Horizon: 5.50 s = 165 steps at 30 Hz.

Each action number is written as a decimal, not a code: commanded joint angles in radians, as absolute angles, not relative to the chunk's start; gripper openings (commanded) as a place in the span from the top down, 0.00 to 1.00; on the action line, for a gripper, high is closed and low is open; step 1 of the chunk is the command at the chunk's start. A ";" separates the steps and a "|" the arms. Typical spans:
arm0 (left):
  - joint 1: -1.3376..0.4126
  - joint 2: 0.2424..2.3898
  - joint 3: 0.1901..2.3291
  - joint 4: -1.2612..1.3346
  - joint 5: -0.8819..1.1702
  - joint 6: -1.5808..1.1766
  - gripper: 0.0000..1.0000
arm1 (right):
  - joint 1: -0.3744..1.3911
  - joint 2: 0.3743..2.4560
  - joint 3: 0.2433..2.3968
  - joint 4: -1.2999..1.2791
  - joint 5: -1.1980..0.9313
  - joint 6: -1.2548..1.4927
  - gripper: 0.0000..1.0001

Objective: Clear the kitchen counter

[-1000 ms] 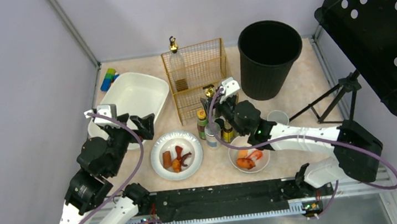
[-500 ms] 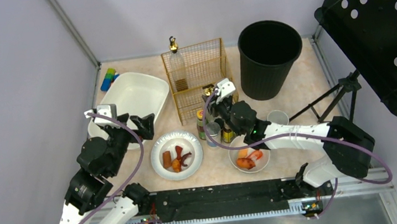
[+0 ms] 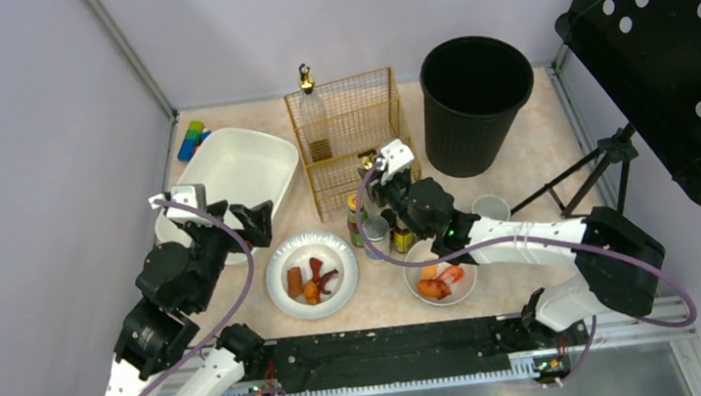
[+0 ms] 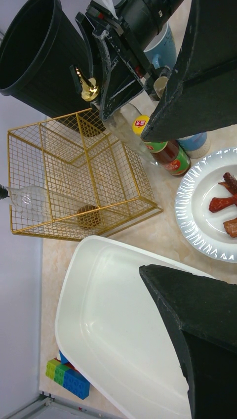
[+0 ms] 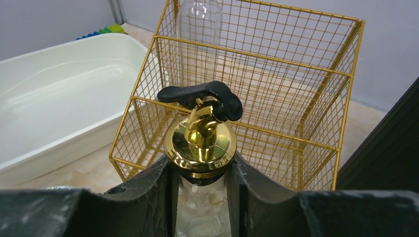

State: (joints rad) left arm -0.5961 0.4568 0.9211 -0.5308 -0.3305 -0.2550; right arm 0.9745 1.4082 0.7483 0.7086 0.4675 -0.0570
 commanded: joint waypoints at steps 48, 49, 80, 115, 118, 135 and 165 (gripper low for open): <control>-0.588 0.470 0.919 -0.508 -0.318 -0.244 0.02 | 0.859 1.904 2.024 0.599 0.646 -0.354 1.00; -0.588 0.470 0.919 -0.508 -0.316 -0.244 0.02 | 0.846 1.909 2.025 0.598 0.641 -0.338 1.00; -0.586 0.481 0.917 -0.509 -0.312 -0.244 0.02 | 0.743 2.024 1.862 0.709 0.602 -0.163 1.00; -0.587 0.478 0.916 -0.513 -0.325 -0.244 0.02 | 0.719 2.071 1.655 0.664 0.596 -0.022 1.00; -0.586 0.477 0.916 -0.513 -0.324 -0.244 0.02 | 0.718 2.070 1.643 0.660 0.589 -0.014 1.00; -0.587 0.479 0.917 -0.512 -0.323 -0.243 0.02 | 0.751 1.989 1.607 0.672 0.555 -0.081 0.38; -0.586 0.509 0.908 -0.508 -0.337 -0.236 0.02 | 0.873 1.272 1.236 0.013 0.405 0.136 0.20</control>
State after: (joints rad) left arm -0.5903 0.4911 0.9180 -0.5392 -0.3309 -0.2508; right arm 0.8696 1.3235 1.2354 0.2321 0.5289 0.0200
